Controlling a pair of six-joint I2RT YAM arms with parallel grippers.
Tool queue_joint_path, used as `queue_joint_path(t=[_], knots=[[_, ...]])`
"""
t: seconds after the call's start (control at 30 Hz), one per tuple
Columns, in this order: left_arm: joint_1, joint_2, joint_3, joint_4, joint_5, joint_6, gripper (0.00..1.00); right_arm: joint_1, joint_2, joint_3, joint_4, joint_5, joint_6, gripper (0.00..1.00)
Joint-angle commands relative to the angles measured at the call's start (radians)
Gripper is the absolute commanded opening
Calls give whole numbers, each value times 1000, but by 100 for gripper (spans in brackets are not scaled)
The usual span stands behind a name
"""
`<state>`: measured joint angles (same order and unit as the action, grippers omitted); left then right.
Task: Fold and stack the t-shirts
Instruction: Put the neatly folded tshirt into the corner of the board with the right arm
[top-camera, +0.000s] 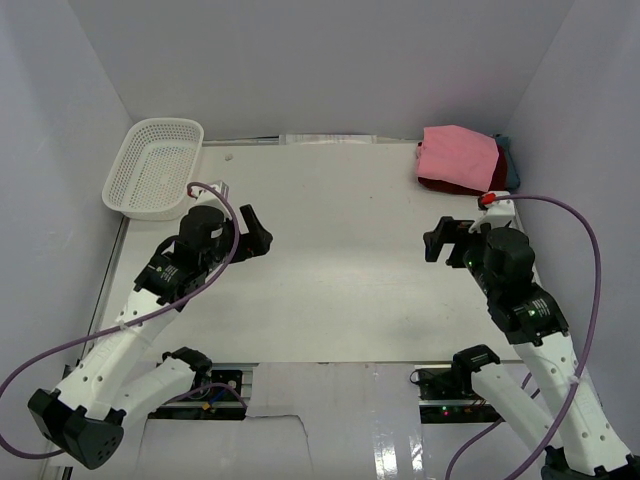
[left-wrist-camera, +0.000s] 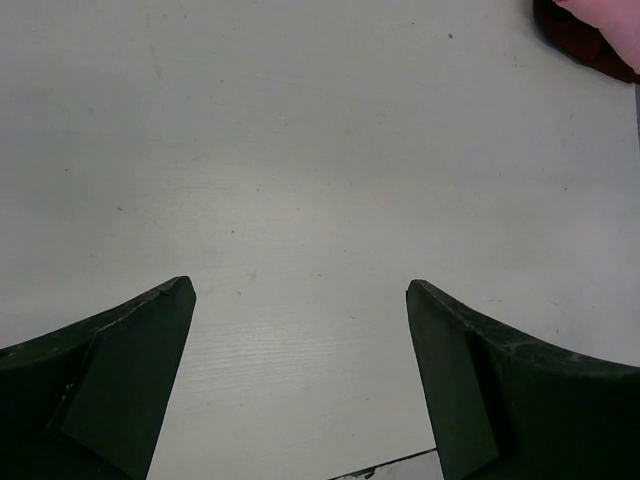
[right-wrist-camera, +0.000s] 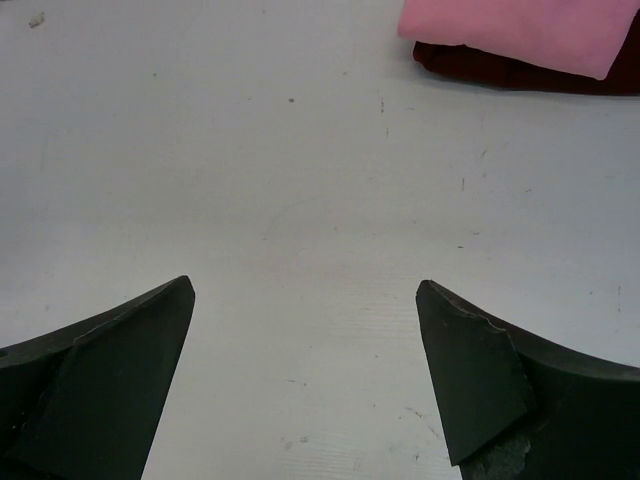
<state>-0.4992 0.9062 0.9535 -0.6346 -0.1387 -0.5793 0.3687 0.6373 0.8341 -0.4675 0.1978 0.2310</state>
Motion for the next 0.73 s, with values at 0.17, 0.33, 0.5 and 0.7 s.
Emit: queue_joint_path(t=[0.17,0.33,0.5,0.7], knots=[[5,-13,24,-25,4,19,98,6,-85,-10,-102,46,11,98],[5,-24,24,-30,8,16,98,6,-103,-7,-114,38,13,98],[5,-36,18,-42,8,13,98,6,-94,-3,-114,34,10,98],[5,-50,14,-56,-16,15,98,6,-105,-15,-96,22,13,98]])
